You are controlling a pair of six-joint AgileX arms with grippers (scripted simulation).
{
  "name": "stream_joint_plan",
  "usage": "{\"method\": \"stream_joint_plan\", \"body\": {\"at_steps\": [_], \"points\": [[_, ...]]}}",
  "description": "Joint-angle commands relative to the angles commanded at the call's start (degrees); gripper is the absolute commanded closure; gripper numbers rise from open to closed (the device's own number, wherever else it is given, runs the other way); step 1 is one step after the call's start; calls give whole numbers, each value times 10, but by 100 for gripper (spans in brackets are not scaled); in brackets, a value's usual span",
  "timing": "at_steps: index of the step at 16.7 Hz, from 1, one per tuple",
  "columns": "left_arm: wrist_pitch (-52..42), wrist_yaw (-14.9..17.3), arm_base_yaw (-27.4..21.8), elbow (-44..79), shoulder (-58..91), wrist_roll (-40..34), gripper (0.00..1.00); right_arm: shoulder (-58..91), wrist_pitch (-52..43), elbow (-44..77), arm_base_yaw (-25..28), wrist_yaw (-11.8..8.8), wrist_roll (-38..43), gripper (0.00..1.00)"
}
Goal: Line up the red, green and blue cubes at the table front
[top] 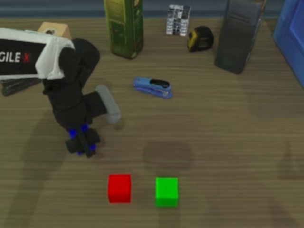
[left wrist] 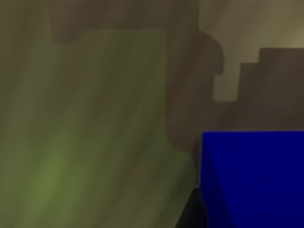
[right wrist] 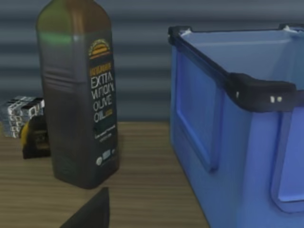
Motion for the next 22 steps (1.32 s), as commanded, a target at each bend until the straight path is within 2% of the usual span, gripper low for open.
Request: {"method": "stream_joint_plan", "body": {"at_steps": [4, 10, 16, 19, 22], "points": [[-30, 4, 1, 19, -18, -2, 100, 0, 0, 0, 0, 0, 0, 0], [-146, 3, 10, 85, -63, -5, 100, 0, 0, 0, 0, 0, 0, 0], [-153, 3, -1, 96, -59, -6, 100, 0, 0, 0, 0, 0, 0, 0], [-177, 4, -59, 147, -28, -23, 100, 0, 0, 0, 0, 0, 0, 0], [-214, 5, -159, 226, 18, -53, 100, 0, 0, 0, 0, 0, 0, 0]]}}
